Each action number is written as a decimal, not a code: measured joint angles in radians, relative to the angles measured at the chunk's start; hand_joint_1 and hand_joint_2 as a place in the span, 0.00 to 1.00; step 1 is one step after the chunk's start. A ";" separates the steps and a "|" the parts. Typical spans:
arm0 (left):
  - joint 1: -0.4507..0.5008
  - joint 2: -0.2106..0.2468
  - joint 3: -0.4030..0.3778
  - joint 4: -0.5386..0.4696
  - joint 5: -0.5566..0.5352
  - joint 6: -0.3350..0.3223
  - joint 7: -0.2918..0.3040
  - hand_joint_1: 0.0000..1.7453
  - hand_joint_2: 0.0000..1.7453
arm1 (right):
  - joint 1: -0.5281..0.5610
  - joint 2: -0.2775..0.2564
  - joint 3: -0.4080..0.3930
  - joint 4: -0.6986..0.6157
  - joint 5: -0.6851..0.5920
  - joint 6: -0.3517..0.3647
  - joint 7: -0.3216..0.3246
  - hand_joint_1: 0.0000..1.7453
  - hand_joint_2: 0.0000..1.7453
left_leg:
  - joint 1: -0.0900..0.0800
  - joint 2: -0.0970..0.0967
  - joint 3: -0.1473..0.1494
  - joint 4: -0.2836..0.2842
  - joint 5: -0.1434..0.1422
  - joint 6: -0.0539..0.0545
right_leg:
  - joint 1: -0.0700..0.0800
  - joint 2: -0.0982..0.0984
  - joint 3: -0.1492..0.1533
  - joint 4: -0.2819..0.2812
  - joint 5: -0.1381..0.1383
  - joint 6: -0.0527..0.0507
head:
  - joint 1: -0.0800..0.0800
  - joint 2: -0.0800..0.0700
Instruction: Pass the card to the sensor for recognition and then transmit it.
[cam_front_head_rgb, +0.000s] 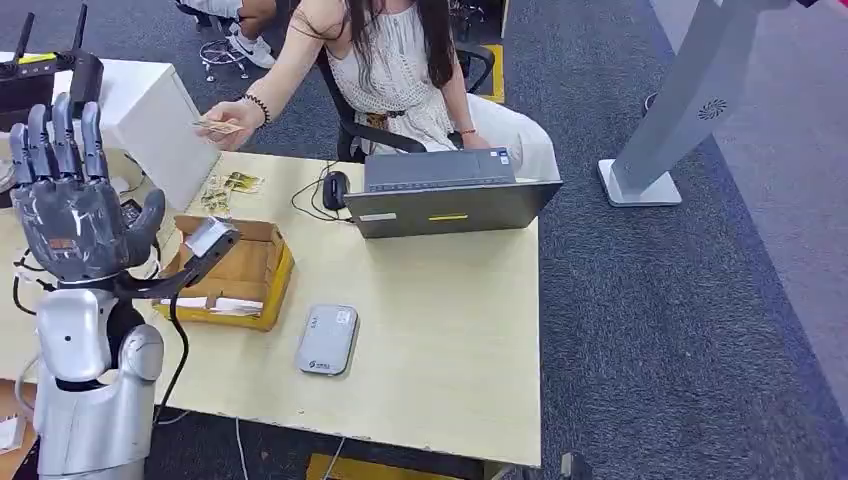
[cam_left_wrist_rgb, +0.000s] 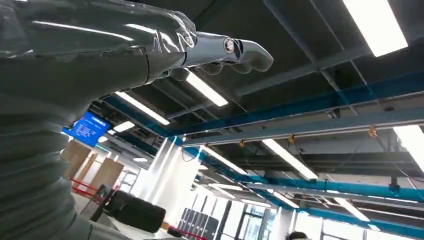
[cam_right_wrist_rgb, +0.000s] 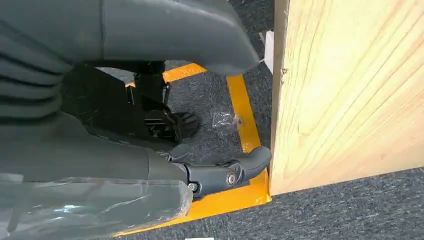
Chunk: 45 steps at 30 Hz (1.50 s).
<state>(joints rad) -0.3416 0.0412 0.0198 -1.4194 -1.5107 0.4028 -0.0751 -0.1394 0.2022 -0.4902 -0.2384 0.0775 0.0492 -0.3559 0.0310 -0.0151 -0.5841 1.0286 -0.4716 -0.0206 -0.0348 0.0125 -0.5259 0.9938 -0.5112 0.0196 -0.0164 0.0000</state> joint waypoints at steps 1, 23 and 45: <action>0.000 0.005 -0.006 0.007 -0.004 -0.002 0.005 0.00 1.00 | 0.000 0.000 0.000 0.000 0.003 0.000 0.003 0.00 1.00 | 0.000 0.000 0.000 0.000 0.000 0.000 | 0.000 0.000 0.000 0.000 0.000 0.000 | 0.000 0.000; 0.008 0.038 -0.025 0.071 -0.018 0.002 0.031 1.00 1.00 | 0.001 0.000 0.006 0.000 0.018 -0.016 0.015 0.00 1.00 | 0.000 0.000 -0.001 0.000 0.000 0.000 | 0.000 0.000 0.000 0.000 0.000 0.000 | 0.000 0.000; 0.032 0.047 -0.027 0.077 0.002 -0.017 0.020 1.00 1.00 | 0.008 0.002 0.006 0.000 0.027 -0.018 0.014 0.00 1.00 | 0.000 0.000 -0.001 0.000 0.000 0.000 | 0.000 0.000 0.000 0.000 0.000 0.000 | 0.000 0.000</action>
<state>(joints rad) -0.3100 0.0877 -0.0069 -1.3428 -1.5083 0.3856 -0.0553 -0.1316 0.2037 -0.4841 -0.2384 0.1049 0.0317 -0.3418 0.0312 -0.0152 -0.5847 1.0285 -0.4716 -0.0206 -0.0346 0.0124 -0.5263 0.9940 -0.5112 0.0196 -0.0164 0.0000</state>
